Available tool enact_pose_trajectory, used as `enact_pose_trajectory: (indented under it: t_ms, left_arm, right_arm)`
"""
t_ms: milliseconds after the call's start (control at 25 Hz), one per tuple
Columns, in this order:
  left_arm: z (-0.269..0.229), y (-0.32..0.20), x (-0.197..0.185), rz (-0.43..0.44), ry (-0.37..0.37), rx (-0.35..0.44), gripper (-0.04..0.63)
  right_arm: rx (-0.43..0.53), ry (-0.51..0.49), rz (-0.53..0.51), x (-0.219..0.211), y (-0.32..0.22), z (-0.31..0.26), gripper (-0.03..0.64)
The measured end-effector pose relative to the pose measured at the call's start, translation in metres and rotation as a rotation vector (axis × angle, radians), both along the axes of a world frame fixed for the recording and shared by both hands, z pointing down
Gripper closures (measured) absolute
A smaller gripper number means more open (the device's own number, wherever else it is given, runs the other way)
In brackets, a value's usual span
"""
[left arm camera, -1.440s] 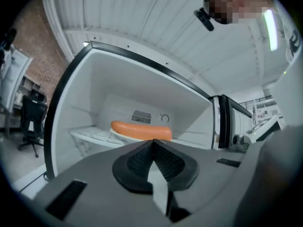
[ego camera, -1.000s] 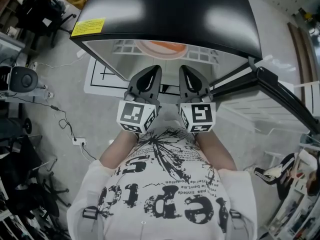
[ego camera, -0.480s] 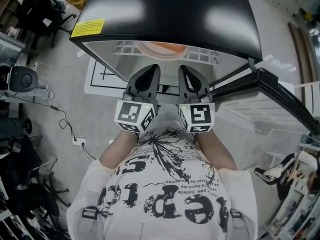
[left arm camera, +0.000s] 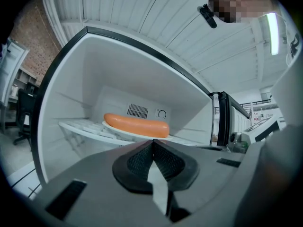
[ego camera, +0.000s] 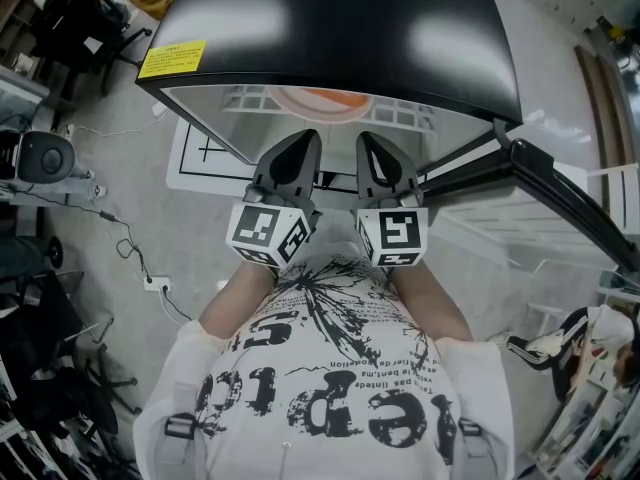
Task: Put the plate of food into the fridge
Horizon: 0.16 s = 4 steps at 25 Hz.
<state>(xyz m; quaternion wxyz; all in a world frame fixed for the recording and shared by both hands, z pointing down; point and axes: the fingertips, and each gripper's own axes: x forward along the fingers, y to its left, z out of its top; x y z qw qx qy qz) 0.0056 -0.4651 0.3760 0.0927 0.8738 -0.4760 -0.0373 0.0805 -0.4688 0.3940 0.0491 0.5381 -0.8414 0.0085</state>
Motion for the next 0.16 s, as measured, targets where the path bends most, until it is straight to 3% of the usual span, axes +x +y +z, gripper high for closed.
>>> enact_pose_trajectory:
  t_ms: [160]
  left_arm:
    - [0.0007,-0.0003,0.0007,-0.001,0.017,-0.013,0.589]
  right_arm:
    - [0.001,-0.004,0.000,0.0012,-0.0008,-0.0004,0.615]
